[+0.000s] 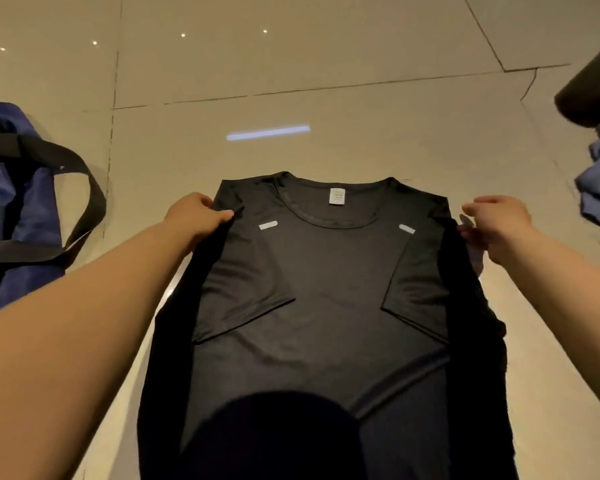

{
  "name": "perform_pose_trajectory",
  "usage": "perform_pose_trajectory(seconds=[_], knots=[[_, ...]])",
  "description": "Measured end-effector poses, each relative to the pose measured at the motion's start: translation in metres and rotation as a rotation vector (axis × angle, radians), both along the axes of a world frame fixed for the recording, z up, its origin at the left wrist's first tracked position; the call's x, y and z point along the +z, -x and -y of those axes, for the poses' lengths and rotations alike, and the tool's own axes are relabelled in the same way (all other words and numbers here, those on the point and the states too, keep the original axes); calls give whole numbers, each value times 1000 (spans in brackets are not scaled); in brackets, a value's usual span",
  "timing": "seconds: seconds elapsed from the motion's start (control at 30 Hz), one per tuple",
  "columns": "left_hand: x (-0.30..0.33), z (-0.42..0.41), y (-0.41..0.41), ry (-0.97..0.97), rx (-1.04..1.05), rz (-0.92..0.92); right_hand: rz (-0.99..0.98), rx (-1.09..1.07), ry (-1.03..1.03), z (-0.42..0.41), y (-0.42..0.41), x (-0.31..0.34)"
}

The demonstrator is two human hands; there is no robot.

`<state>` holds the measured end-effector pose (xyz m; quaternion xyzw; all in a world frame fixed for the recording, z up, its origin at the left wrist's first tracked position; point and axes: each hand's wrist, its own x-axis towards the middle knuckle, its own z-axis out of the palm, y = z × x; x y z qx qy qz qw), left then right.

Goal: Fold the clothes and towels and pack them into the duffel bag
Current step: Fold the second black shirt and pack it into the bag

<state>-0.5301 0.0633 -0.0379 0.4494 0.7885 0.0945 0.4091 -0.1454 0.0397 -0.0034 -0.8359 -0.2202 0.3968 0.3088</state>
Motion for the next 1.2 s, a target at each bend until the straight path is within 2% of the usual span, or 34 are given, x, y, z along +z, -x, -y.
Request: perform_pose_trajectory(seconds=[0.13, 0.3, 0.4, 0.53, 0.63, 0.73, 0.8, 0.97, 1.13, 1.2], knots=[[-9, -15, -15, -39, 103, 45, -296, -42, 184, -3, -13, -7], [-7, -17, -14, -197, 354, 208, -175, 73, 238, 1, 3, -30], [8, -23, -14, -266, 328, 284, -246, 26, 76, -6, 1, -21], [39, -37, -15, -422, 286, 325, -299, -14, -210, -22, 5, 21], [71, -51, -22, -552, 322, 432, -331, -15, -377, -32, 10, 51], [95, -52, -26, -638, 338, 535, -371, 19, -495, -34, 12, 75], [99, -41, -22, -632, 262, 510, -367, 94, -505, -27, 13, 83], [76, 23, -5, -451, 36, 286, -154, 446, -294, 26, 15, 56], [39, 90, 12, -173, -306, 14, 405, 1058, 100, 92, 8, 17], [26, 115, 15, -162, -372, -51, 494, 1095, 139, 114, 1, 7]])
